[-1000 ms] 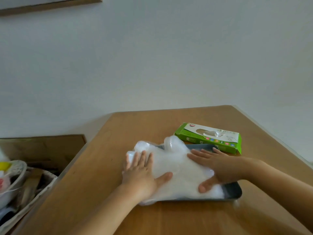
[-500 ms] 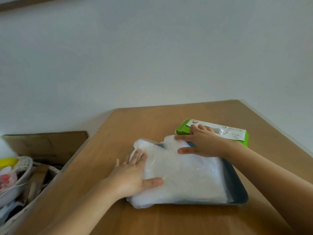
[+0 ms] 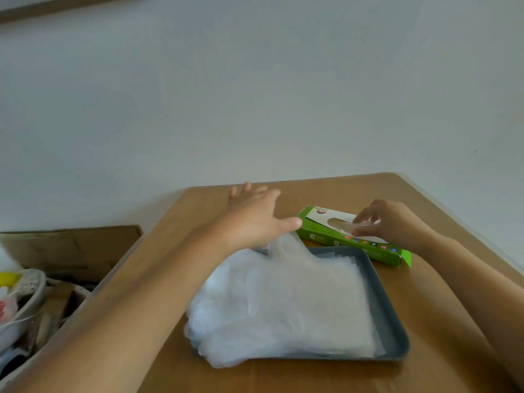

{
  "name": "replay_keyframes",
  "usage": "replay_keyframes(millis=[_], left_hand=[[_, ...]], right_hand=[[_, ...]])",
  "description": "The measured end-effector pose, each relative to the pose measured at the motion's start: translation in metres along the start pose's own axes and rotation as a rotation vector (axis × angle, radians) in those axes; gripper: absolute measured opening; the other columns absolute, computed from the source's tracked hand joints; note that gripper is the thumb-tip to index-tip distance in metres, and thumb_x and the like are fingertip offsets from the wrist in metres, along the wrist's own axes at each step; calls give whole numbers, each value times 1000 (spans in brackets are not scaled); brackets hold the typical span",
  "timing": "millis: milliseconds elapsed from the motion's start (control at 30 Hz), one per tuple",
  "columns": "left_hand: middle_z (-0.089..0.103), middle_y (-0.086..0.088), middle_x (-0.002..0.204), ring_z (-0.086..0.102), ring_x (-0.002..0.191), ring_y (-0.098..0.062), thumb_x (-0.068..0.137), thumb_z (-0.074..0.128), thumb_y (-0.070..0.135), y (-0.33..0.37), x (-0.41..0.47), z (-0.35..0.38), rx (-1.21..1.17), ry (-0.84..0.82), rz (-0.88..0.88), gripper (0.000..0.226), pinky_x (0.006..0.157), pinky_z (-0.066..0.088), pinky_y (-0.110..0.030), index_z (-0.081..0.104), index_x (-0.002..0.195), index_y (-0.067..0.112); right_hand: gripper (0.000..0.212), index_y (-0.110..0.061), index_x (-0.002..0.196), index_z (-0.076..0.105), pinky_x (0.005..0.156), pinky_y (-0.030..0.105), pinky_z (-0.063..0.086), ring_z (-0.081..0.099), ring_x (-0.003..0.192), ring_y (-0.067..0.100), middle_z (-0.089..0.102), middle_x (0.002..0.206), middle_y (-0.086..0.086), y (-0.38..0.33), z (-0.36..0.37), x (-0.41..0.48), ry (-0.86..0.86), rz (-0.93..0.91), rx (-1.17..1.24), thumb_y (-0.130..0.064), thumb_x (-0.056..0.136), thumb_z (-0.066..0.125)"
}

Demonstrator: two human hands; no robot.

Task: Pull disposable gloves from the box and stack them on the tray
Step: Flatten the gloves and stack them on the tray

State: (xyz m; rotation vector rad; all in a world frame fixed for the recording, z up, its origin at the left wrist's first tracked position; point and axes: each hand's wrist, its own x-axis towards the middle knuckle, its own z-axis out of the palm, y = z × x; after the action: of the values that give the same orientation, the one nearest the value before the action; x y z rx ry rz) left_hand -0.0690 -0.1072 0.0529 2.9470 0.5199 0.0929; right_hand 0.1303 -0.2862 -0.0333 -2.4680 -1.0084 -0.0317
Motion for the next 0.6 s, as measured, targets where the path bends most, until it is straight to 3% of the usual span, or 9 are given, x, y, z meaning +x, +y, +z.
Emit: replay_keyframes(millis=[67,200,300,400,500,600], left_hand=[[16,-5,160,1,149,-26,91,52,53,18,14,1,77,-7,78,75,118,-2,-40,23,151,20],[32,-1,153,26,141,-22,90,61,39,47,30,13,86,-172,230,72,111,26,-33,27,150,19],[40,-1,149,39,133,-21,93,57,36,53,45,29,48,-271,210,61,104,37,-32,33,147,20],[38,-6,150,38,134,-24,99,45,38,48,62,47,63,-338,144,55,105,35,-31,32,148,17],[28,-8,156,30,140,-26,103,33,34,41,72,59,40,-390,84,52,109,28,-32,25,151,15],[5,-4,162,13,147,-25,105,26,31,36,76,68,45,-420,94,52,116,15,-32,11,154,22]], right_hand=[[7,-22,89,75,69,26,36,56,84,14,59,91,-6,0,4,2,45,-14,11,-25,84,72],[15,-16,91,75,71,26,39,56,83,18,60,92,-4,-2,13,6,78,-7,-121,-17,90,59],[13,-22,93,73,77,26,42,50,93,15,55,101,-4,-2,14,4,45,-139,-205,-20,91,59],[16,-30,100,74,79,25,36,37,96,12,46,96,-6,-3,12,2,-57,-229,-204,-32,92,60],[27,-30,112,70,80,25,33,35,96,14,45,94,-2,-3,13,6,-157,-133,-224,-40,94,52],[19,-25,103,74,62,19,34,47,85,13,44,75,-15,-5,18,12,-82,-58,-117,-32,90,61]])
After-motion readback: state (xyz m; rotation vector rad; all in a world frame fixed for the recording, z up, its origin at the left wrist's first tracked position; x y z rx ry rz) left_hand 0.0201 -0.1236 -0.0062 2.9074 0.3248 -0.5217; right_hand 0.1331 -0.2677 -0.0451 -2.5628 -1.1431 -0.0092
